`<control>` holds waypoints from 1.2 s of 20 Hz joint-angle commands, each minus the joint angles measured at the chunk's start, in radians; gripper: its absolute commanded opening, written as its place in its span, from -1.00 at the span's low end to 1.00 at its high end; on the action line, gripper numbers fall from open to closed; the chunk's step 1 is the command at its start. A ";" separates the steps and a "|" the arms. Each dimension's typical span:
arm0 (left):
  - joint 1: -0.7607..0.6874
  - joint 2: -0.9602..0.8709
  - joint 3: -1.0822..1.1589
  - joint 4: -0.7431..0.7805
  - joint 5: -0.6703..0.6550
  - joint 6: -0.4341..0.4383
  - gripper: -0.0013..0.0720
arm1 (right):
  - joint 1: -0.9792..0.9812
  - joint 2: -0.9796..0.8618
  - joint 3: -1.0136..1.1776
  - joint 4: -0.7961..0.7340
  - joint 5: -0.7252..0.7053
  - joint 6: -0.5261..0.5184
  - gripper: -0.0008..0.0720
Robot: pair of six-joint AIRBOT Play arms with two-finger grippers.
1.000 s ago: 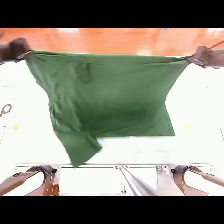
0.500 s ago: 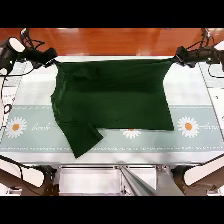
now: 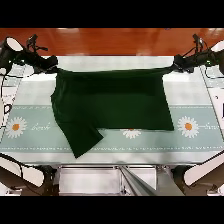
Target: Fold the shirts.
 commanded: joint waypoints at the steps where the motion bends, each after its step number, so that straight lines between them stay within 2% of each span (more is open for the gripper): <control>1: 0.007 -0.004 0.000 -0.003 -0.157 0.075 -0.92 | 0.007 -0.012 -0.005 -0.060 0.094 0.006 -0.91; 8: 0.014 -0.009 -0.114 -0.003 -0.191 0.074 -0.92 | 0.048 -0.067 -0.010 -0.069 0.147 0.012 -0.91; 11: 0.015 -0.016 -0.138 -0.003 -0.200 0.074 -0.92 | 0.051 -0.090 -0.010 -0.074 0.192 0.053 -0.91; 12: 0.015 -0.014 -0.137 -0.004 -0.201 0.074 -0.92 | 0.050 -0.092 -0.010 -0.078 0.200 0.078 -0.65; 13: 0.018 -0.014 -0.132 -0.003 -0.225 0.069 -0.78 | 0.047 -0.089 -0.010 -0.079 0.223 0.102 0.12; 14: 0.022 -0.014 -0.122 -0.003 -0.260 0.066 -0.24 | 0.040 -0.081 -0.009 -0.082 0.247 0.099 0.14; 15: 0.034 -0.012 -0.109 -0.002 -0.301 0.063 0.42 | 0.026 -0.064 -0.009 -0.090 0.271 0.107 0.14; 17: 0.072 0.016 -0.098 -0.003 -0.371 0.066 0.42 | -0.022 -0.001 -0.010 -0.138 0.323 0.112 0.14; 19: 0.123 0.087 -0.117 -0.003 -0.383 0.066 0.42 | -0.084 0.079 -0.020 -0.219 0.369 0.129 0.14; 22: 0.219 0.280 -0.317 -0.003 -0.276 0.076 0.42 | -0.181 0.266 -0.242 -0.195 0.269 0.122 0.14; 24: 0.313 0.459 -0.602 -0.037 -0.142 0.094 0.42 | -0.232 0.426 -0.530 -0.154 0.140 0.056 0.14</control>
